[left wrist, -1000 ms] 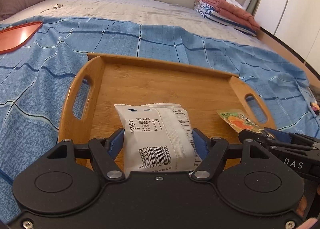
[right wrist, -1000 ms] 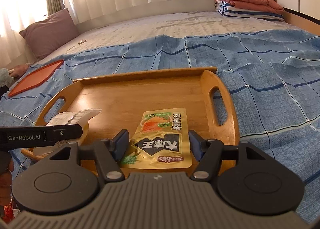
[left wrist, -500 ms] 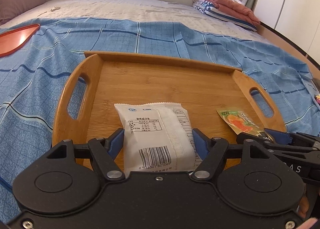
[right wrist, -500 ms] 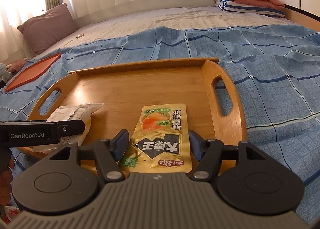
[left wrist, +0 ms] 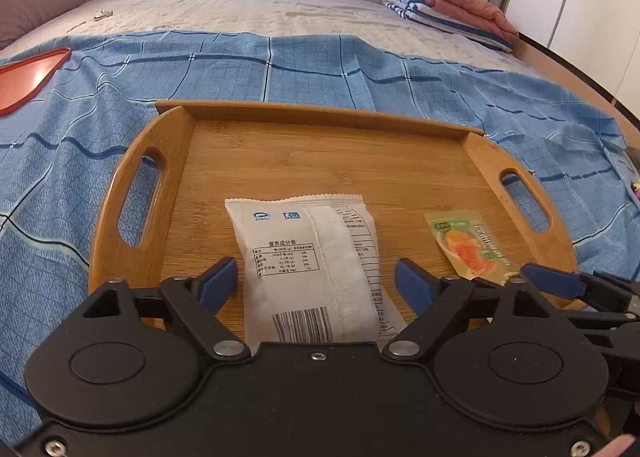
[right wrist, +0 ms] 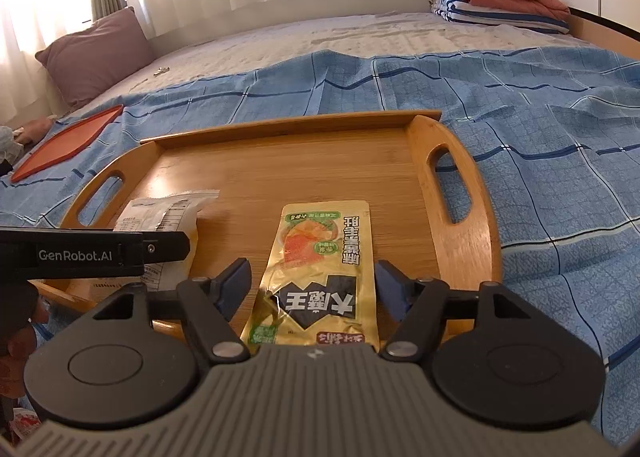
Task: Organize snacks
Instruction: 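Carry both packets onto the wooden tray and open both grippers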
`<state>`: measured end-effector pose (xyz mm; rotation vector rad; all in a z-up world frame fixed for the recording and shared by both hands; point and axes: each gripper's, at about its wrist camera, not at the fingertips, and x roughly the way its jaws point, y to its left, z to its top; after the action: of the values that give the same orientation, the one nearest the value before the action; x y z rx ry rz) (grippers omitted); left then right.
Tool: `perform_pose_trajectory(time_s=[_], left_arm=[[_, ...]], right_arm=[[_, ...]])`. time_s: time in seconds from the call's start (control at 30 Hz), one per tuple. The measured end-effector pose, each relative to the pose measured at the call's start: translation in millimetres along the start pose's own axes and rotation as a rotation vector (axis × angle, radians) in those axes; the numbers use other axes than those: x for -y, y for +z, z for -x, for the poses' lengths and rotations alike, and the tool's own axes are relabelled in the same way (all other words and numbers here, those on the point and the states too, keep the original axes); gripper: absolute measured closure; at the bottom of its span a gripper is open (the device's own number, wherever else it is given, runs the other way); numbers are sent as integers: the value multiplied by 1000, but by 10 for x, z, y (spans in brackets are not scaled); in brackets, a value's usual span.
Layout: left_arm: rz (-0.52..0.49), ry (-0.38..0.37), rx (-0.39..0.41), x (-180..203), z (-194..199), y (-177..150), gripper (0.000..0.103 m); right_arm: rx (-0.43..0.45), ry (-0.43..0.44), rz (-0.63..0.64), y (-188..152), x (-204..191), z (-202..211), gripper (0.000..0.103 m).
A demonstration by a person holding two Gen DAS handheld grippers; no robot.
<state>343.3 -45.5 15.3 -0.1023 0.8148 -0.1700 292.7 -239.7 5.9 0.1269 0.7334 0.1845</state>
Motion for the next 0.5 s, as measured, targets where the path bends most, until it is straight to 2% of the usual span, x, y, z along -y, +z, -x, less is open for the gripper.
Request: perform_pose_trajectory(time_s=[0.13,0.5], left_arm=[[-18,-4,19,35,145,18,7],[-59,-18,82,21,900,-164,3]], right_arm=[[10,13,-10,15,-4,66,16],[48,26,38,-18,-143,612,14]])
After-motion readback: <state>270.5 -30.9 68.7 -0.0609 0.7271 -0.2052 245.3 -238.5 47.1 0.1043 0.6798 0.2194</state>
